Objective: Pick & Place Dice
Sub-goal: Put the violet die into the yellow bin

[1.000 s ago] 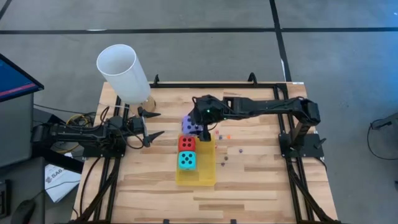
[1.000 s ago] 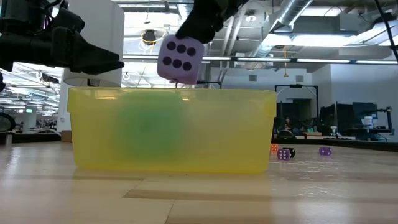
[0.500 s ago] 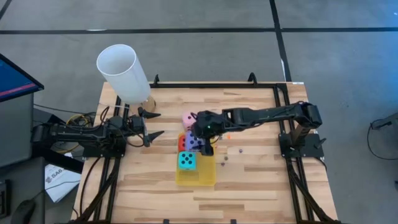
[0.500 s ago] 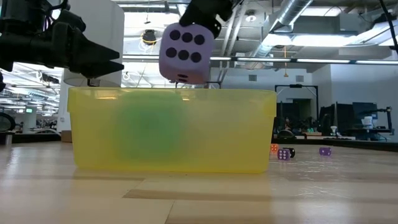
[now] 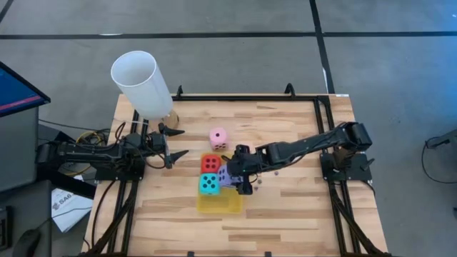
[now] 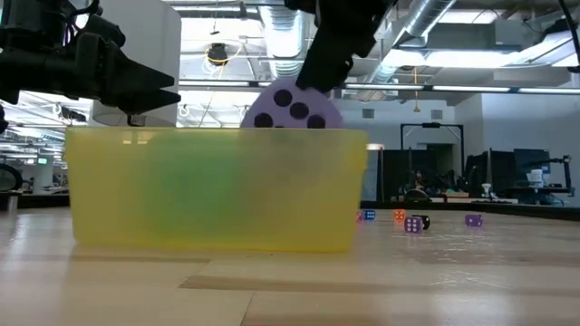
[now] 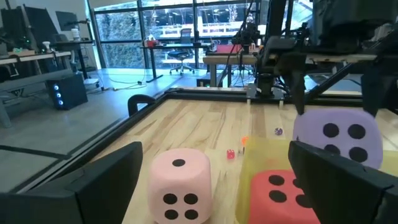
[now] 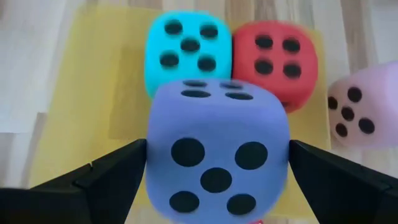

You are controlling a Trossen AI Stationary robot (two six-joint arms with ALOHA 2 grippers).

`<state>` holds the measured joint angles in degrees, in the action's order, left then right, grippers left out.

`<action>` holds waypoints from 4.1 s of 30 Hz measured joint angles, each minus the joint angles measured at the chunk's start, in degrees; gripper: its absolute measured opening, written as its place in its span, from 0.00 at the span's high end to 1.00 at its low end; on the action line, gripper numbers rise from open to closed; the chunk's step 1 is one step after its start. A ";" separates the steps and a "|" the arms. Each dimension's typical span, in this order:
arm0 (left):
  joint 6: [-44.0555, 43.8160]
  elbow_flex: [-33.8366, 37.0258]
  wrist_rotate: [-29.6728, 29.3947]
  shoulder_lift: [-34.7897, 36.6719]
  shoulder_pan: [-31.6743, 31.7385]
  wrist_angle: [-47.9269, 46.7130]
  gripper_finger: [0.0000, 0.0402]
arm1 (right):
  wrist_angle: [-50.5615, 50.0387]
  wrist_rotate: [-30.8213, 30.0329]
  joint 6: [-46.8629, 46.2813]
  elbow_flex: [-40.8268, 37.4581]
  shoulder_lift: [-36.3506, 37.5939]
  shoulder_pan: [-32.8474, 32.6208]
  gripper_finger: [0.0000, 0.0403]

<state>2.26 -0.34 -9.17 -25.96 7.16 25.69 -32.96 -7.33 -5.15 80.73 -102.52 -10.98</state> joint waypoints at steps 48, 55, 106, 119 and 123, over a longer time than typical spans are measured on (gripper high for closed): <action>-0.05 0.00 0.02 0.01 0.00 0.02 0.02 | -1.47 1.48 4.42 -0.57 0.09 6.23 0.05; -0.06 0.00 0.02 0.00 0.00 0.04 0.02 | -1.22 1.47 5.18 -0.57 0.09 7.05 0.05; -1.25 0.00 0.02 -0.01 -0.01 0.02 0.02 | -5.65 1.29 14.99 -0.64 1.35 10.65 0.98; -1.25 0.00 0.02 -0.02 -0.02 0.20 0.02 | -2.70 2.09 20.03 -7.71 20.11 18.38 0.99; -1.26 -0.01 0.01 0.00 -0.02 0.11 0.02 | 5.88 3.26 20.17 -18.90 27.74 20.12 0.99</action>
<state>1.01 -0.35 -9.16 -25.96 7.14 25.80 -27.08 -4.07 15.03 61.83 -74.78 9.13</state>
